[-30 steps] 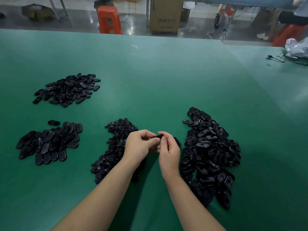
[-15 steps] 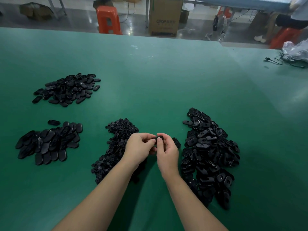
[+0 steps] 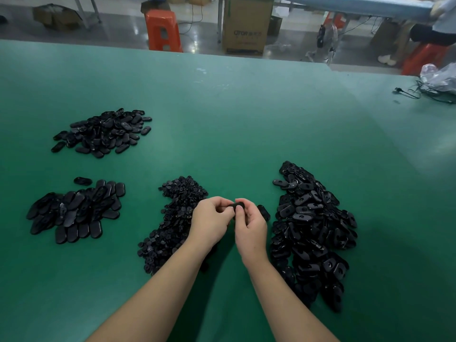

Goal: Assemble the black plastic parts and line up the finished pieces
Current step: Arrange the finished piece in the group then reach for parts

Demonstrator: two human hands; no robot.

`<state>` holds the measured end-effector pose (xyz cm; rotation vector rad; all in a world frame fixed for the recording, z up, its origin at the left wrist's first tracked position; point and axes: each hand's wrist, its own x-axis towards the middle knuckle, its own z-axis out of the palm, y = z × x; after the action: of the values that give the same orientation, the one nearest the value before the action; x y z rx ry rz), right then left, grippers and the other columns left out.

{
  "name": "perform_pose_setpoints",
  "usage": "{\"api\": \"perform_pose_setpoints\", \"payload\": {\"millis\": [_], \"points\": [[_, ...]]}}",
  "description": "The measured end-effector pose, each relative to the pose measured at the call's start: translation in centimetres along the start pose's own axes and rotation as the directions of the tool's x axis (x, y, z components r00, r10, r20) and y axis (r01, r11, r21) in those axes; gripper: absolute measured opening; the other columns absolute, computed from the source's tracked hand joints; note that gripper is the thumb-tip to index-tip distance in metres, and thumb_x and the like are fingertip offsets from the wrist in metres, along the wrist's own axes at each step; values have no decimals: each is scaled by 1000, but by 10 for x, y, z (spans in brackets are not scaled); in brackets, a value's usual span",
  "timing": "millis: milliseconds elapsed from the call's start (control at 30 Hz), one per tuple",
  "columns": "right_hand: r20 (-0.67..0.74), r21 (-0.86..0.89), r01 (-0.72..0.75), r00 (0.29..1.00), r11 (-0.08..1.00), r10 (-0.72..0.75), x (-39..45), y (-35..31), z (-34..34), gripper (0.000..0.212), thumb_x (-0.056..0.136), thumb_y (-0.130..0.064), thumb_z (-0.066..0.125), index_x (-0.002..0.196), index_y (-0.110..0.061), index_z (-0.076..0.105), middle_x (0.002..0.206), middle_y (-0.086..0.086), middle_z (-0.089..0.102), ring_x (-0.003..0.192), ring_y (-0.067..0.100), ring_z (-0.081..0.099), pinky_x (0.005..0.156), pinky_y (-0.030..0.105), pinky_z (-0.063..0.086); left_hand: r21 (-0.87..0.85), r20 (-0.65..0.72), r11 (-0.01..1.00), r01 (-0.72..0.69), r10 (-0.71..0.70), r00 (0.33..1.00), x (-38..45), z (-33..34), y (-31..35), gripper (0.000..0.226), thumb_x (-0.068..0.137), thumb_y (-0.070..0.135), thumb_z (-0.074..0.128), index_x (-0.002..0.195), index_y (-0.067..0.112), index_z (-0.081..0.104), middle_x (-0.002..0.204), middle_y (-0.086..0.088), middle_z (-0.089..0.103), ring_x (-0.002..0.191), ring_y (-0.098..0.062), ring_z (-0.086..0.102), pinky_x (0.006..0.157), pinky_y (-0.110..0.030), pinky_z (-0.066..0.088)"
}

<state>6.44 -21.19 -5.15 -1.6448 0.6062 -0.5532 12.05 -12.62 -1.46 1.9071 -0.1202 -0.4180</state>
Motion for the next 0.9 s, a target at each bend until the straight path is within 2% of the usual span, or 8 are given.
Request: {"api": "perform_pose_setpoints", "payload": {"millis": [167, 267, 500, 600, 700, 800, 833, 900], "points": [[-17, 30, 3, 1000, 1000, -3, 2, 4, 1, 27, 100, -11, 55, 98, -35, 66, 95, -15, 74, 96, 8, 70, 89, 30, 55, 83, -34, 996, -37, 40, 999, -3, 5, 6, 13, 86, 16, 67, 85, 27, 74, 73, 11, 70, 62, 3, 59, 59, -13, 42], [-14, 40, 1, 1000, 999, 0, 2, 6, 1, 26, 100, -12, 55, 99, -36, 65, 96, -17, 74, 96, 7, 70, 87, 25, 55, 74, -29, 997, -34, 36, 999, -3, 7, 7, 10, 87, 16, 67, 89, 22, 74, 77, 8, 71, 69, -4, 62, 65, -20, 47], [-6, 25, 19, 1000, 1000, -19, 2, 4, -1, 19, 99, -16, 59, 102, -34, 64, 92, -20, 71, 86, 5, 68, 74, 15, 51, 17, 40, 1000, -26, 25, 999, 3, 1, 4, 16, 88, 13, 64, 87, 23, 76, 75, 4, 72, 66, -12, 60, 69, -37, 56], [6, 21, 5, 1000, 1000, -5, 2, 3, -2, 21, 100, -13, 59, 101, -34, 64, 90, -15, 71, 87, 7, 68, 77, 21, 54, 24, 37, 999, -32, 31, 999, 4, 0, 2, 18, 88, 13, 62, 85, 24, 77, 64, 11, 68, 56, -7, 56, 60, -27, 46], [12, 18, -11, 1000, 1000, 11, 2, 2, -2, 21, 100, -12, 59, 101, -33, 64, 88, -11, 71, 87, 8, 68, 79, 26, 56, 31, 36, 999, -38, 36, 999, 2, 0, 2, 17, 90, 15, 63, 84, 24, 76, 62, 12, 67, 54, -4, 54, 59, -23, 42], [4, 34, -13, 1000, 999, 13, 0, 0, -2, 22, 100, -13, 57, 100, -34, 64, 91, -15, 71, 88, 7, 68, 78, 23, 54, 44, 39, 997, -66, 64, 997, 0, 0, 5, 13, 89, 17, 66, 85, 24, 76, 66, 13, 68, 57, -2, 56, 62, -22, 43], [0, 48, -15, 1000, 999, 15, 0, 0, -2, 22, 101, -13, 55, 100, -34, 64, 93, -17, 71, 89, 7, 67, 79, 24, 53, 83, 44, 991, -101, 98, 994, -1, -1, 7, 11, 89, 19, 67, 85, 25, 75, 69, 13, 68, 58, 0, 55, 62, -19, 42], [-6, 68, -23, 1000, 997, 23, 0, 0, -2, 22, 100, -16, 52, 100, -33, 66, 94, -16, 71, 89, 7, 66, 81, 27, 52, 280, 61, 934, -223, 214, 975, -1, -6, 9, 6, 90, 24, 68, 87, 27, 73, 80, 14, 65, 67, 0, 56, 65, -18, 42]]}}
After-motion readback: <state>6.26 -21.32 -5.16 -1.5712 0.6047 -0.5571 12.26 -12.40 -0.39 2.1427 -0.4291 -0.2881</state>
